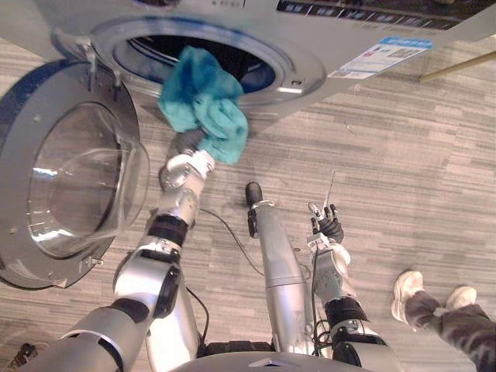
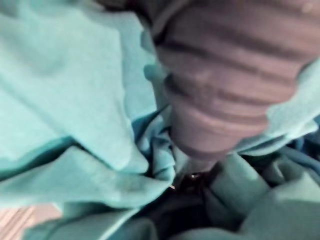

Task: Pick up the laundry basket with both hands and put the clothes into the washing machine.

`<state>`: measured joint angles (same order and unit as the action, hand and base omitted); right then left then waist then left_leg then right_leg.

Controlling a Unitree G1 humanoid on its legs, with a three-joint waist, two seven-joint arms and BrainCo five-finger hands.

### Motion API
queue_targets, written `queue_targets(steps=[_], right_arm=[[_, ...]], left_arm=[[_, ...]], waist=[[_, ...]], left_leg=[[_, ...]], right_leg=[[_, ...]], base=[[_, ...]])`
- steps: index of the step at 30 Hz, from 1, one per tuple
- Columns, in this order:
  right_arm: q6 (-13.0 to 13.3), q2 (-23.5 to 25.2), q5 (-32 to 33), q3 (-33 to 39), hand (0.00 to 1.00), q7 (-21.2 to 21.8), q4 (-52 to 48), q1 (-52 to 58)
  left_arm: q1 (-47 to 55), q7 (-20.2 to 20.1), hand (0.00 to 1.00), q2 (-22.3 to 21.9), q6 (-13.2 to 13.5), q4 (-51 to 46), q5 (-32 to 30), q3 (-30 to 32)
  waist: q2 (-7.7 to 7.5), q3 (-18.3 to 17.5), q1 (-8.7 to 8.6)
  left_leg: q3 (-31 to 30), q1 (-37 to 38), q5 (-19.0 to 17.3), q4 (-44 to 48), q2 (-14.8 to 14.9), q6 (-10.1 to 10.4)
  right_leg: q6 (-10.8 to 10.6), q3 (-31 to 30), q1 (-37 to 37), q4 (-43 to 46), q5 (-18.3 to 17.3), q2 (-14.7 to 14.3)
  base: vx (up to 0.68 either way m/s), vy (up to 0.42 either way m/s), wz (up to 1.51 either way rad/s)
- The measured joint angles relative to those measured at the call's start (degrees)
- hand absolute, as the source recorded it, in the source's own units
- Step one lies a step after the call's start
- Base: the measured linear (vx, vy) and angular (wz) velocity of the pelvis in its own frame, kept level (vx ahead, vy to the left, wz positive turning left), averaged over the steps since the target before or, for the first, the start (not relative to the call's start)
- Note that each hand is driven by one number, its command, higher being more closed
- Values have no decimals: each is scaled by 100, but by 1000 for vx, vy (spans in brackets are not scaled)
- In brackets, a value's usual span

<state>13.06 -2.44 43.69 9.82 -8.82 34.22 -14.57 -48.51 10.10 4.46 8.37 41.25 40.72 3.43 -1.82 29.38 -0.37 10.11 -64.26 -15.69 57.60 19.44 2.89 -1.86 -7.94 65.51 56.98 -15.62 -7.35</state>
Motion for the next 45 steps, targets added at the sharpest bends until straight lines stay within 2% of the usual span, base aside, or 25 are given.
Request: queue_targets(steps=[3, 9, 13, 16, 21, 23, 25, 30, 34, 36, 37, 39, 43, 44, 45], right_arm=[[76, 55, 141, 26, 0, 3, -4, -1], [111, 212, 216, 162, 0, 13, -15, 1], [176, 204, 380, 225, 0, 62, -16, 2], [175, 204, 442, 231, 0, 130, -105, 55], [175, 212, 603, 242, 0, 243, -190, 86], [174, 207, 610, 249, 0, 242, -227, 87], [172, 199, 610, 249, 0, 241, -332, 90], [172, 135, 610, 234, 0, 245, -528, 104], [174, 81, 610, 230, 0, 252, -607, 107], [177, 81, 625, 271, 0, 250, -584, 124], [177, 82, 642, 280, 0, 250, -553, 124], [177, 112, 660, 377, 0, 252, -382, 127], [216, 179, 797, 492, 0, 247, -273, 206], [260, 181, 807, 492, 0, 246, -206, 229], [287, 181, 811, 493, 0, 244, -163, 238]], left_arm=[[-157, 98, 100, 279, 78, -1, 303, 341], [-669, 223, 100, 554, 172, -16, 705, 427], [-1322, 243, 100, 613, 196, -75, 963, 162], [-1900, 237, 100, 690, 315, -456, 1100, -317], [-2649, 214, 100, 598, 694, -1069, 1444, -900], [-2665, 223, 100, 346, 887, -1332, 1650, -1075], [-2660, 282, 100, 42, 967, -1342, 1753, -1192], [-2672, 382, 100, 27, 967, -1343, 1731, -1342], [-3235, 408, 100, 594, 914, -644, 1632, -1091], [-3885, 390, 100, 1143, 693, 24, 1496, -1101], [-4019, 385, 100, 1255, 630, 174, 1374, -1119], [-4466, 368, 100, 1613, 480, 647, 890, -1296], [-4840, 434, 100, 1950, 439, 775, 725, -1824], [-4935, 479, 0, 1983, 437, 775, 561, -1935], [-4982, 482, 0, 1989, 436, 773, 498, -1965]], waist=[[-32, 85, -1], [-98, 147, 6], [-110, 163, -18], [-122, 227, -16], [-123, 228, -50], [-123, 228, -49], [-123, 228, -55], [-127, 230, -147], [-160, 252, -193], [-184, 267, -252], [-193, 272, -265], [-197, 274, -281], [-198, 273, -276], [-198, 273, -277], [-198, 273, -276]], left_leg=[[-74, -214, -18, 69, 3, -15], [-103, -509, -31, 95, 3, -42], [-104, -678, -53, 143, 1, -80], [-112, -744, -64, 178, -3, -98], [-109, -794, -88, 253, -4, -137], [-109, -792, -91, 272, -4, -142], [-99, -792, -97, 289, -3, -151], [-2, -793, -135, 330, 20, -199], [98, -982, -154, 382, 140, -230], [80, -1262, -152, 465, 184, -238], [81, -1310, -158, 494, 189, -247], [62, -1490, -179, 592, 206, -278], [48, -1589, -195, 629, 203, -305], [56, -1589, -202, 631, 198, -316], [60, -1590, -206, 633, 197, -322]], right_leg=[[-20, 57, 128, -25, 12, 4], [-74, 77, 341, -114, 51, 10], [-111, 74, 476, -127, 72, 19], [-118, 84, 519, -117, 73, 32], [-131, 81, 567, -67, 70, 39], [-133, 80, 567, -53, 70, 39], [-147, 74, 569, -49, 78, 38], [-206, -35, 623, -44, 109, 7], [-256, -133, 840, -108, 201, -89], [-258, -112, 1084, -83, 241, -109], [-263, -113, 1140, -60, 248, -111], [-281, -110, 1290, 7, 238, -121], [-292, -83, 1346, 5, 232, -104], [-297, -87, 1347, 4, 231, -96], [-299, -90, 1349, 5, 232, -94]], base=[[28, 89, 2], [32, 72, -1], [38, 72, -3], [35, 68, 0], [28, 56, -2], [26, 51, 0], [22, 51, -2], [19, 52, -8], [16, 46, -22], [8, 59, -9], [16, 70, -6], [27, 63, -5], [27, 64, 1], [21, 66, 1], [23, 78, 0]])
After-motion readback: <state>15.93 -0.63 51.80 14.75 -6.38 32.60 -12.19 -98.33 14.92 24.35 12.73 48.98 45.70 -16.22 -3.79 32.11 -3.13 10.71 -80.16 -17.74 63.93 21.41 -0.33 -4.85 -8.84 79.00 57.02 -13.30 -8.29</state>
